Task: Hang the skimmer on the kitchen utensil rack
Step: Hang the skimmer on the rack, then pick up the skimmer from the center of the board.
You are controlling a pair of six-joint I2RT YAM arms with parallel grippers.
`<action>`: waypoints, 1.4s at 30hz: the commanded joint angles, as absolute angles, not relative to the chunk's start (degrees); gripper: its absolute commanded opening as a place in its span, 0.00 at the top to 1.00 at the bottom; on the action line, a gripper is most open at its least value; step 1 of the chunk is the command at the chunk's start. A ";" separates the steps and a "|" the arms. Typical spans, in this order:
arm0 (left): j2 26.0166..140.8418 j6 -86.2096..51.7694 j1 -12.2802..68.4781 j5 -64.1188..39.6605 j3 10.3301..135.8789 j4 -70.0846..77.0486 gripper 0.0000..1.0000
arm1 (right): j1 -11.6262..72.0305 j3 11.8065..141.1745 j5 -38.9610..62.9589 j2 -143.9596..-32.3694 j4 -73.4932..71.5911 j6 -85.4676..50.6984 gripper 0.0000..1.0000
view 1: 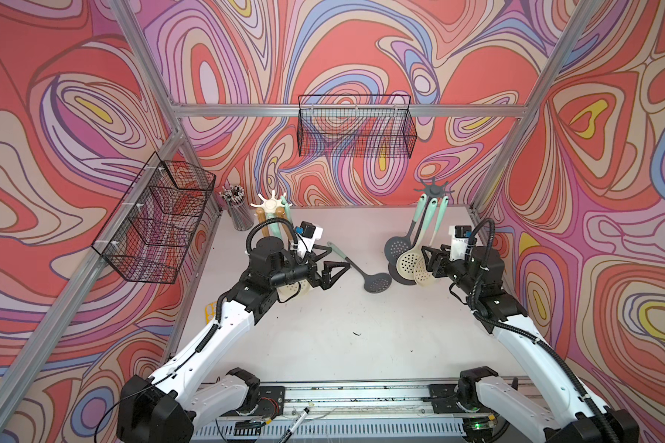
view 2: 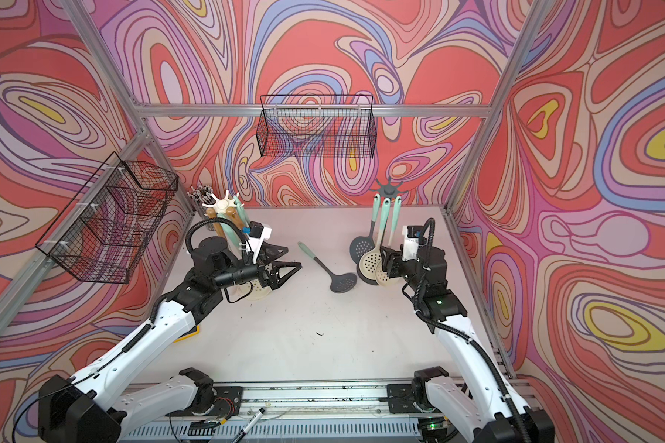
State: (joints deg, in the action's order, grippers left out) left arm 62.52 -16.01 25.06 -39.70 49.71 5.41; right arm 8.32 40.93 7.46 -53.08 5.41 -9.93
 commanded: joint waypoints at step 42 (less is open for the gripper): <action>59.21 -5.32 24.70 -49.37 50.29 0.44 0.00 | 42.03 47.97 -3.95 -74.48 6.33 -7.75 0.24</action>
State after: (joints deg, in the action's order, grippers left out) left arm 61.41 -8.12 25.06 -44.16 49.78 -0.27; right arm 43.33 44.91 -7.20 -72.25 7.07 -9.10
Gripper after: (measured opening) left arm 0.999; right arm 0.757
